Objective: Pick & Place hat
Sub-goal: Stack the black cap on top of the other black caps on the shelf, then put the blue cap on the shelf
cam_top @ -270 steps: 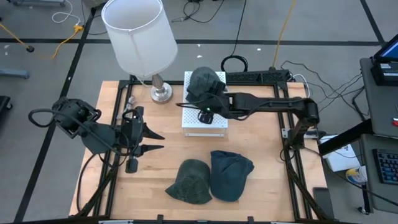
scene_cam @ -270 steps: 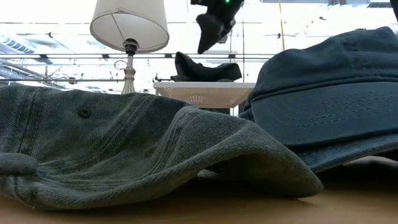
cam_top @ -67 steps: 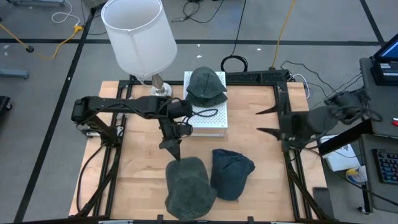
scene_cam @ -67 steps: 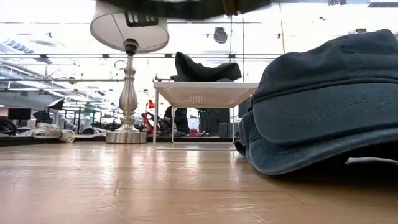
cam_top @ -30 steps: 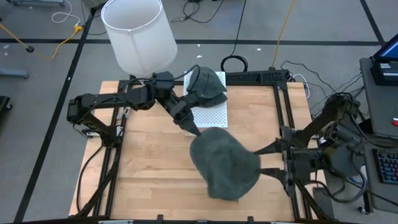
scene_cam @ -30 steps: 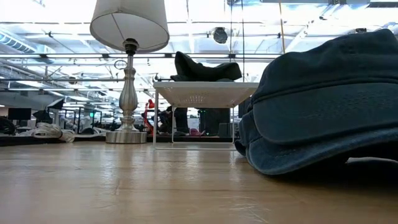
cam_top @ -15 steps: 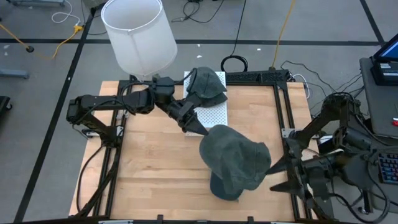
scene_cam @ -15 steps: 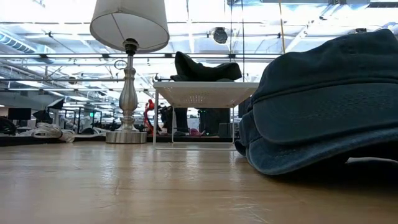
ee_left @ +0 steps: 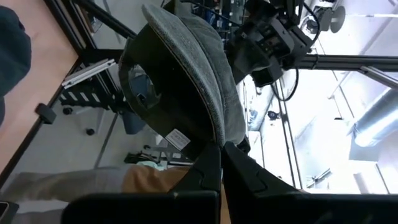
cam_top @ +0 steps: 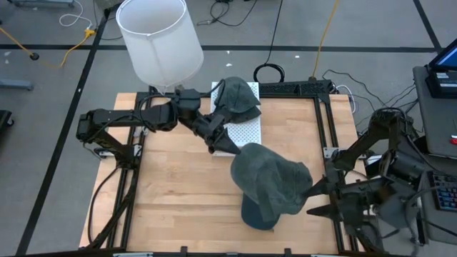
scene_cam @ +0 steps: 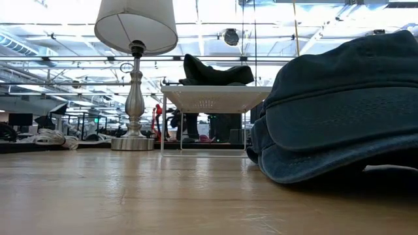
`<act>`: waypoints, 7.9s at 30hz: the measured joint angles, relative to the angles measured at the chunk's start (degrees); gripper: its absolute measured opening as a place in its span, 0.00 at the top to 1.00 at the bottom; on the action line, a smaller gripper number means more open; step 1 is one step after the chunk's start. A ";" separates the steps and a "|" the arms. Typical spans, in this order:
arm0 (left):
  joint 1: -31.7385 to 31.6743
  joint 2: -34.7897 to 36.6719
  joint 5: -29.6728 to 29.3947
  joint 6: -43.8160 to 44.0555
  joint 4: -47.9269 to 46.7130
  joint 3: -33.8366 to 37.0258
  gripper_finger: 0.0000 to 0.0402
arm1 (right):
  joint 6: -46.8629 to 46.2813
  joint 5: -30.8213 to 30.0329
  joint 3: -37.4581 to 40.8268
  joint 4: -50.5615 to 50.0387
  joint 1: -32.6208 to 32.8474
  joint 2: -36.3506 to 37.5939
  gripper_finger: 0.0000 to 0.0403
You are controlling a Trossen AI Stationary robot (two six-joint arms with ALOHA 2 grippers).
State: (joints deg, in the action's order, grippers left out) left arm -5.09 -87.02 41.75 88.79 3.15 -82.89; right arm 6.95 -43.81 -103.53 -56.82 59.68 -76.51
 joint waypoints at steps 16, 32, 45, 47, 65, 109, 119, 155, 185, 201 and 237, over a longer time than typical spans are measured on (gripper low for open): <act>1.86 0.00 -1.31 0.97 -0.56 -0.02 1.00 | 2.40 0.57 0.00 -0.52 -4.12 -3.44 0.74; 2.75 0.04 -1.65 -1.81 -3.70 -0.04 0.97 | 34.65 -32.34 0.02 19.01 1.97 -3.13 1.00; 3.04 0.80 -3.95 -18.89 2.86 -0.04 0.84 | 55.44 -34.14 0.02 42.64 -1.51 0.83 1.00; 3.42 1.16 -5.40 -24.80 2.31 -0.09 0.84 | 55.56 -34.04 0.02 44.92 -1.51 1.49 1.00; 17.61 4.28 -51.24 -55.51 -18.51 -0.04 0.83 | 58.43 -32.81 0.02 55.60 -1.60 5.62 1.00; 38.71 13.73 -95.77 -65.99 -18.39 -0.02 0.83 | 85.26 -13.93 0.00 81.83 -70.74 -18.64 0.99; 39.85 17.03 -95.64 -71.61 -19.45 -0.02 0.83 | 77.98 -14.75 0.02 81.92 -74.75 -26.74 0.99; 40.43 17.11 -95.82 -75.20 -24.61 -0.02 0.83 | 31.01 -15.94 2.92 38.24 -69.96 -28.61 0.99; 40.42 16.85 -95.82 -73.27 -24.74 -0.02 0.83 | 14.36 3.30 15.80 31.33 -67.60 -28.57 0.99; 40.42 16.87 -95.64 -73.46 -24.85 -0.02 0.83 | 16.23 3.73 15.93 31.33 -65.48 -24.65 0.63; 40.38 16.90 -95.71 -72.44 -23.99 -0.02 0.83 | -44.15 3.96 15.85 14.13 -45.10 -1.39 0.59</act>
State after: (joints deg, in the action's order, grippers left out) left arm 35.29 -70.13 -53.95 16.35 -20.83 -82.91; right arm -37.19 -39.85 -87.68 -42.69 14.58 -77.90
